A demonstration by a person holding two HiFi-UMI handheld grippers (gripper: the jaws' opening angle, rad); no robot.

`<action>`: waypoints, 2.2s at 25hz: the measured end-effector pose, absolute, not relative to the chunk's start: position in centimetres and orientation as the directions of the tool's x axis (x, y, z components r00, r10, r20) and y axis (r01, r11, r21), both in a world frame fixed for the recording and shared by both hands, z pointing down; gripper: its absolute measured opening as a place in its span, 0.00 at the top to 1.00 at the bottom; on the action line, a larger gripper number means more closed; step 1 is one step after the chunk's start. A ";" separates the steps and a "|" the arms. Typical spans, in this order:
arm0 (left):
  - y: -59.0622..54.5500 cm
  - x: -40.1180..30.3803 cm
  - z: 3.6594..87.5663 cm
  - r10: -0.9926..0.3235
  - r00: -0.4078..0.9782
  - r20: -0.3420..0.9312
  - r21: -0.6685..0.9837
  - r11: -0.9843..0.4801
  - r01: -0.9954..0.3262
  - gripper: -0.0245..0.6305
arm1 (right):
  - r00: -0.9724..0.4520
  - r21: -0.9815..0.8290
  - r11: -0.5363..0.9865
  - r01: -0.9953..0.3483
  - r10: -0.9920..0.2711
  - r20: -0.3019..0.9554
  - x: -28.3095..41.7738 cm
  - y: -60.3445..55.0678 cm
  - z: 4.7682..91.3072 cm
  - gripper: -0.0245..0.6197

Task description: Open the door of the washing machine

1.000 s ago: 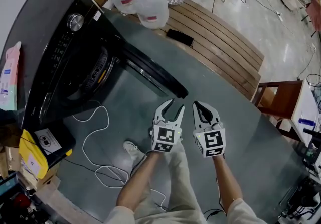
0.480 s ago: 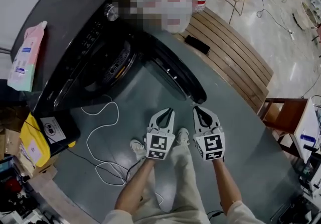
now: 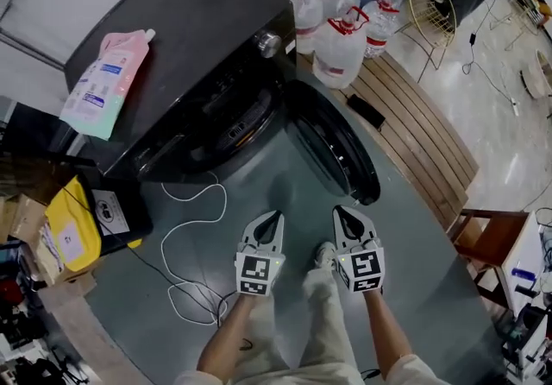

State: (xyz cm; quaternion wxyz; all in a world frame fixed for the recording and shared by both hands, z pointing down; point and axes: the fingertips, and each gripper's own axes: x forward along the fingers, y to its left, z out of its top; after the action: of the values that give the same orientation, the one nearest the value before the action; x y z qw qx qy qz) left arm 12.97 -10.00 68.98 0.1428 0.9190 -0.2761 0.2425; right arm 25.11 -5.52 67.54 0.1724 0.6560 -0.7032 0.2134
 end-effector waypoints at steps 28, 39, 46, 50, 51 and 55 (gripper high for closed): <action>-14.1 1.9 46.8 -0.577 0.691 0.435 0.097 -0.733 -0.673 0.95 | -0.128 -0.050 0.119 -0.992 -0.895 0.427 18.6 -8.0 46.3 0.96; -14.3 1.5 40.0 -0.621 0.692 0.367 0.080 -0.720 -0.689 0.95 | -0.089 0.006 0.096 -0.995 -0.936 0.339 21.2 -7.7 38.9 0.96; -14.0 1.5 36.9 -0.661 0.675 0.328 0.053 -0.700 -0.712 0.95 | -0.073 0.020 0.082 -0.996 -0.957 0.281 23.2 -6.9 35.8 0.96; -13.6 1.0 36.1 -0.675 0.670 0.309 0.051 -0.692 -0.720 0.95 | -0.064 0.025 0.074 -0.997 -0.960 0.274 23.6 -5.9 35.6 0.96; -13.5 0.9 35.9 -0.676 0.671 0.306 0.049 -0.692 -0.720 0.95 | -0.061 0.027 0.071 -0.997 -0.960 0.273 23.7 -5.7 35.6 0.96; -13.8 0.8 35.1 -0.680 0.672 0.292 0.043 -0.693 -0.720 0.95 | -0.045 0.034 0.056 -0.998 -0.964 0.264 24.2 -5.7 35.1 0.96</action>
State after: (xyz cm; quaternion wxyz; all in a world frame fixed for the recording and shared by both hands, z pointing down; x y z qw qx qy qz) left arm 0.82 -13.80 35.15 0.0773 0.9112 -0.3841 0.1276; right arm 24.16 -5.69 35.07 0.1083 0.6825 -0.7185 0.0792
